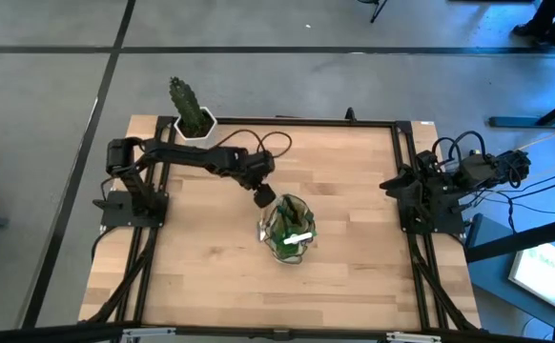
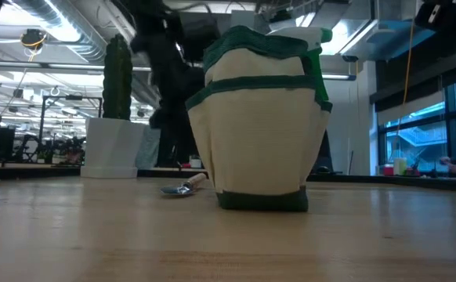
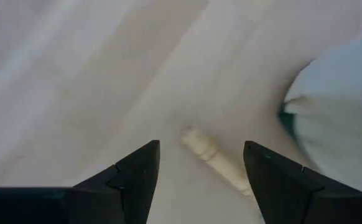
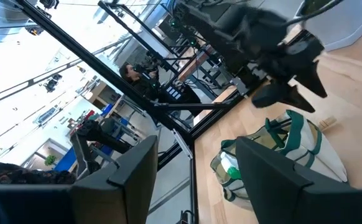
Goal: Pick & Place Garden tools in Gardening bag
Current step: Put the brown trowel into the light brown gardening bag
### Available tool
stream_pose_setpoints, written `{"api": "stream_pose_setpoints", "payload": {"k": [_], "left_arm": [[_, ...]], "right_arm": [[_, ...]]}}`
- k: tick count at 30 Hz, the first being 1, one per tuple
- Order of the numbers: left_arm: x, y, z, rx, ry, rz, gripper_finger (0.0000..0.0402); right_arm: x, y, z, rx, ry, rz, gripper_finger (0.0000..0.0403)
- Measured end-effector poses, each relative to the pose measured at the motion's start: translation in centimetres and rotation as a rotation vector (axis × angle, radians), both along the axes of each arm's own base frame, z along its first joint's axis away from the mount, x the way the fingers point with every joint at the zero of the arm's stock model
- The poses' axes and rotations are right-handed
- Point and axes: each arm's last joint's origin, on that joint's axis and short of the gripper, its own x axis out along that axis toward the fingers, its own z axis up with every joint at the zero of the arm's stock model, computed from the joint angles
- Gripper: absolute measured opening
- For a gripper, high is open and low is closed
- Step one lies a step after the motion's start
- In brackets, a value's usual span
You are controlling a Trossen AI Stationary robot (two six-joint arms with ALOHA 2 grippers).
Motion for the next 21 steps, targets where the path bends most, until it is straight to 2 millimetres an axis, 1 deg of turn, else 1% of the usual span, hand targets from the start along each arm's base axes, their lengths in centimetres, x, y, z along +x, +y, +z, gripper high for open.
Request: {"api": "stream_pose_setpoints", "payload": {"k": [2,4,6,10,12,14,18,21], "left_arm": [[0.0,0.5,-0.5,-0.114,-0.022,0.04,0.0228],[0.1,0.4,-0.6,-0.139,-0.024,0.068,0.0228],[0.4,0.0,-0.5,-0.123,-0.042,0.094,0.0228],[0.4,-1.0,-0.7,-0.076,-0.011,0.143,0.0228],[0.4,-1.8,-1.2,-0.024,0.029,0.147,0.0228],[0.0,-2.6,-1.7,0.005,0.1,0.141,0.0228],[0.4,-3.1,-2.1,0.014,0.092,0.134,0.0228],[1.2,-3.6,-2.2,0.021,0.037,0.127,0.0228]], "right_arm": [[0.0,0.0,0.0,0.004,0.001,0.0,0.022],[0.0,0.0,0.0,0.004,0.001,0.0,0.022],[0.0,0.0,0.0,0.004,0.002,0.0,0.022],[0.1,0.1,-0.1,-0.001,0.011,0.001,0.022],[0.2,0.1,0.0,-0.009,0.007,0.0,0.022],[0.2,0.1,-0.1,-0.015,0.012,-0.009,0.022],[0.3,0.0,-0.1,-0.018,0.013,-0.031,0.022],[0.4,0.1,-0.1,-0.02,0.017,-0.033,0.022]]}}
